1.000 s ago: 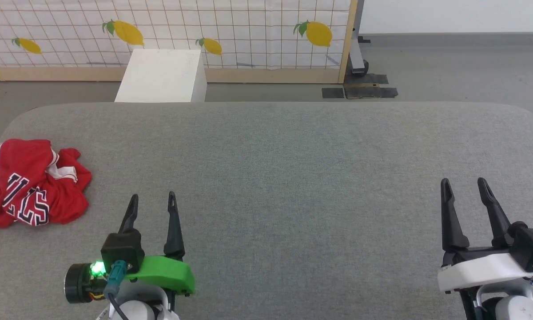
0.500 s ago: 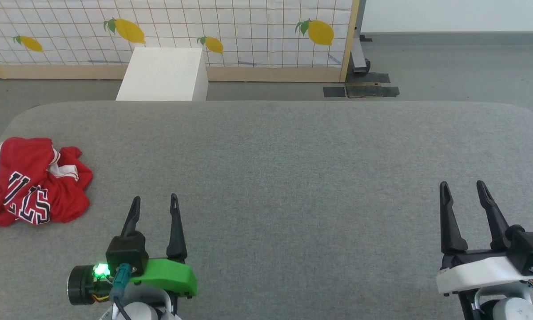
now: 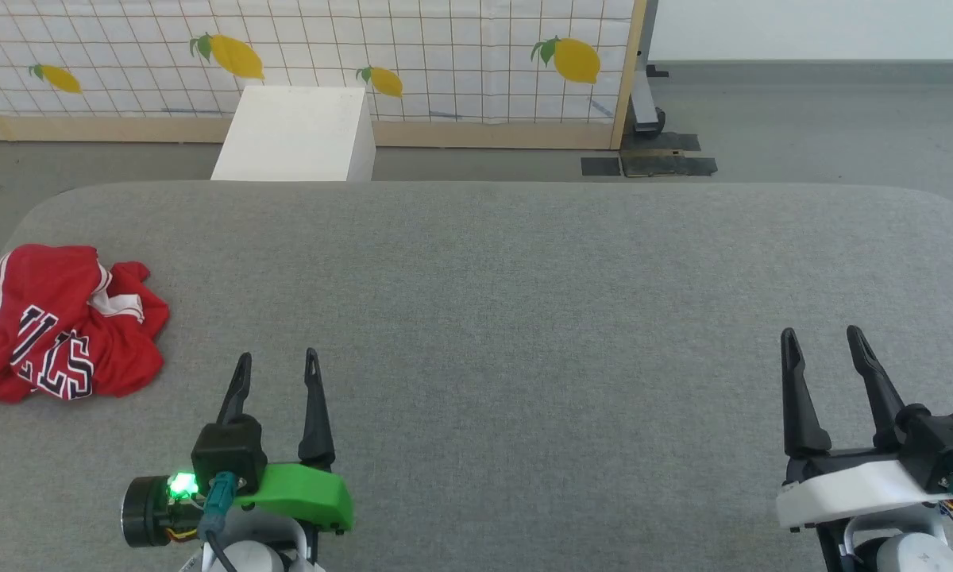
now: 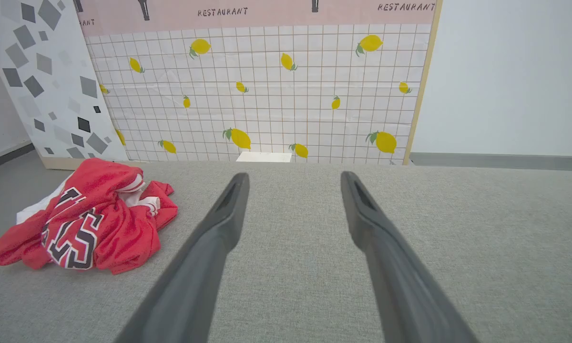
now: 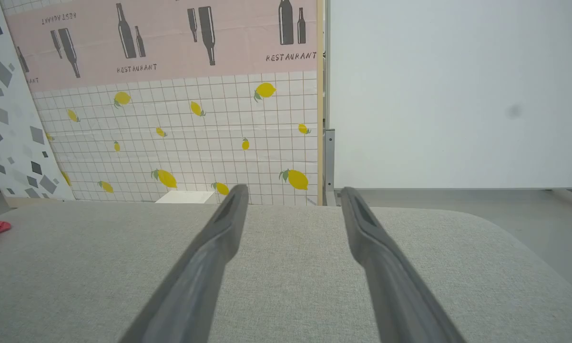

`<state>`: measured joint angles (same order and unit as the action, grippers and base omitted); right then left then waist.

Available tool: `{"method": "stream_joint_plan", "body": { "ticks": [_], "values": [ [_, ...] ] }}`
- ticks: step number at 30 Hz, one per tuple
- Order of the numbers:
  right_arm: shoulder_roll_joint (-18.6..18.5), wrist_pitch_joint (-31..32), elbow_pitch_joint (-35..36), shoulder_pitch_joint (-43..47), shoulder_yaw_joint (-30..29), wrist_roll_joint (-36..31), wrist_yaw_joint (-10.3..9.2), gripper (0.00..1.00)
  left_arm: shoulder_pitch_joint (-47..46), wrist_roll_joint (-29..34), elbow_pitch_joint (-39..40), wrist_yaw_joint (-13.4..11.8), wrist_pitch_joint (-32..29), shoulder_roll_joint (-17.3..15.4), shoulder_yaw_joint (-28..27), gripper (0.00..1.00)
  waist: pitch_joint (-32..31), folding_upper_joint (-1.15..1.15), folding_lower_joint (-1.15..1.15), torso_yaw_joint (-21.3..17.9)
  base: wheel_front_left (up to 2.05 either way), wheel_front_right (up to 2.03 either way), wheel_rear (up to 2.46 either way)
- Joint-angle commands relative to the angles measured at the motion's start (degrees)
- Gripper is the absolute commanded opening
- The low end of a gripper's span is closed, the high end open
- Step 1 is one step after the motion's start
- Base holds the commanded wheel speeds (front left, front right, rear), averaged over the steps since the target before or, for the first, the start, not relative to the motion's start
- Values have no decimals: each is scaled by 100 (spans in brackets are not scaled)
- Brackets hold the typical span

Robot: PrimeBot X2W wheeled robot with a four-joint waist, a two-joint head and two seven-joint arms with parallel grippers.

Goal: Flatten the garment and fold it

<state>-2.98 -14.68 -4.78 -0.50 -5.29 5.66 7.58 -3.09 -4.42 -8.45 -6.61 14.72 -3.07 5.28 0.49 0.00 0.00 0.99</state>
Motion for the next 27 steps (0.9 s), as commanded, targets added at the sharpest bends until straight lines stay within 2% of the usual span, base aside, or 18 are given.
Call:
{"method": "stream_joint_plan", "body": {
  "ticks": [1, 10, 16, 27],
  "values": [
    [11, -32, -17, -6, 11, -38, -9, 100, -122, 86, -13, -13, 28, 19, -2, 100, -3, 0, 0, 4, 0, 0, 0],
    [11, -32, -2, 7, 14, -56, -9, 100, -122, 103, -41, -13, 28, 19, -6, 100, -20, 0, 0, 46, 0, 0, 0],
    [11, -32, 4, 46, 8, -67, -9, 100, -127, 108, -74, -21, 28, 19, -2, 100, -55, 0, 0, 211, 0, 0, 0],
    [11, -32, 60, 51, -13, -71, -9, 100, -212, 133, -154, -22, 28, 19, -82, 100, 47, 0, 0, 1030, 0, 0, 0]
  ]
}}
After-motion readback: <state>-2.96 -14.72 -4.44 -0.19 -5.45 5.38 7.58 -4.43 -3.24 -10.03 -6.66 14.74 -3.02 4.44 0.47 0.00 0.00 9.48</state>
